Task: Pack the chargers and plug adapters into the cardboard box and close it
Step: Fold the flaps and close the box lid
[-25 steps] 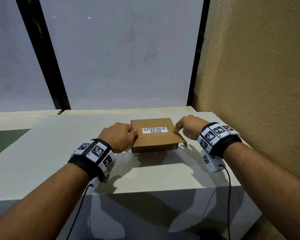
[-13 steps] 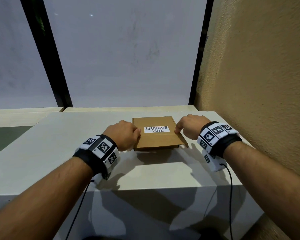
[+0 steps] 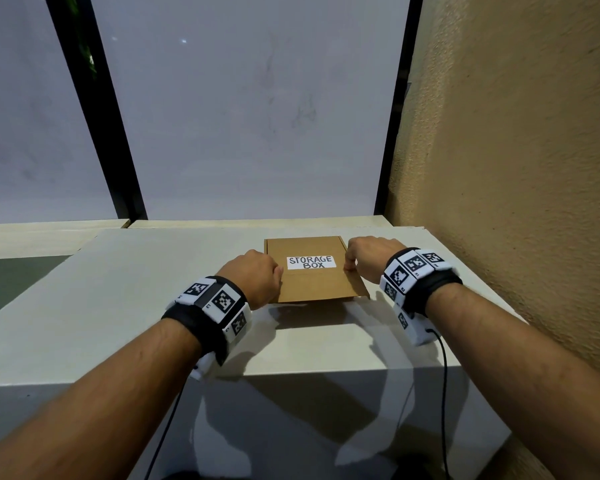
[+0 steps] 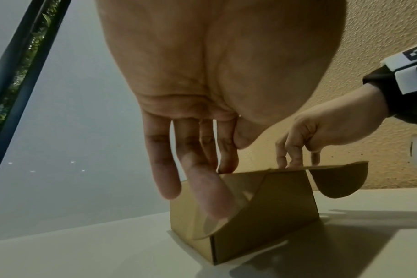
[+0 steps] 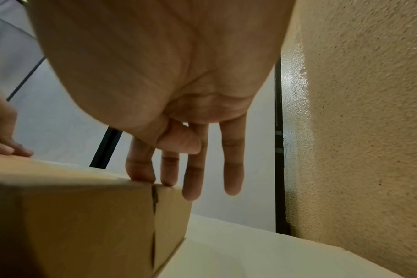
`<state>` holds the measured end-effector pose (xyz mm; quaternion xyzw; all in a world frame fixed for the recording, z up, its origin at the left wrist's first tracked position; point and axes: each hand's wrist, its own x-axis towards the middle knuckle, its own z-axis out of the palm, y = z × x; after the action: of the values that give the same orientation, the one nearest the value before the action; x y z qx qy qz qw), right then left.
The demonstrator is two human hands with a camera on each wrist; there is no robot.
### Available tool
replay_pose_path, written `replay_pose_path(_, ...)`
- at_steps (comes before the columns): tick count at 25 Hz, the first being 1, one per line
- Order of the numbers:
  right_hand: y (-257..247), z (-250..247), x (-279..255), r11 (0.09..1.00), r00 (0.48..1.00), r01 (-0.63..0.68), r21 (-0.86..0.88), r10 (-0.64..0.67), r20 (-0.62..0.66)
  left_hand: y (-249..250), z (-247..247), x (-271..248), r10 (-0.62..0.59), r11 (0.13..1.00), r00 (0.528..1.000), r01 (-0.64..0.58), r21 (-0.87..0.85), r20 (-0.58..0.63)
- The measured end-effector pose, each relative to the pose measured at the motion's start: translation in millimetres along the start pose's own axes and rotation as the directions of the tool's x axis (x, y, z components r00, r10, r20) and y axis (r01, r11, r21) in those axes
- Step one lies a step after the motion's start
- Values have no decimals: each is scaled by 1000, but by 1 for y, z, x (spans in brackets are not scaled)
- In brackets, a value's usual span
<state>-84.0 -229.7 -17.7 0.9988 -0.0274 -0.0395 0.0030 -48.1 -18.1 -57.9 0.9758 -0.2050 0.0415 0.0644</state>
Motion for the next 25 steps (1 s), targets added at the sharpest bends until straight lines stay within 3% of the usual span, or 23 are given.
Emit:
replay_pose_path(4,3,7,-15,999,999,-18,49,20,-31,3,-8,-3,-35,999,995,31,37,96)
replay_pose_path(6,8,11,-22,996,1000,-25,91,26,-15,0,-15,-8,-41,998,990,48,-51,132)
replay_pose_path(9,19,18,-21,978,999,-40,204,42,-8,-8,-10,-17,-99,962,991,119,-247,92)
replay_pose_path(11,23,23,-18,950,998,-43,309,56,-35,-13,0,-20,-174,922,981,194,-336,89)
replay_pose_path(15,22,30,-13,906,997,-56,419,75,-29,-17,13,-19,-276,745,940,340,-574,199)
replay_pose_path(20,21,34,-10,931,998,-40,362,54,-29,-21,20,-16,-226,822,948,310,-477,226)
replay_pose_path(25,21,37,-9,939,998,-18,344,38,-51,-21,18,-12,-187,840,953,280,-465,237)
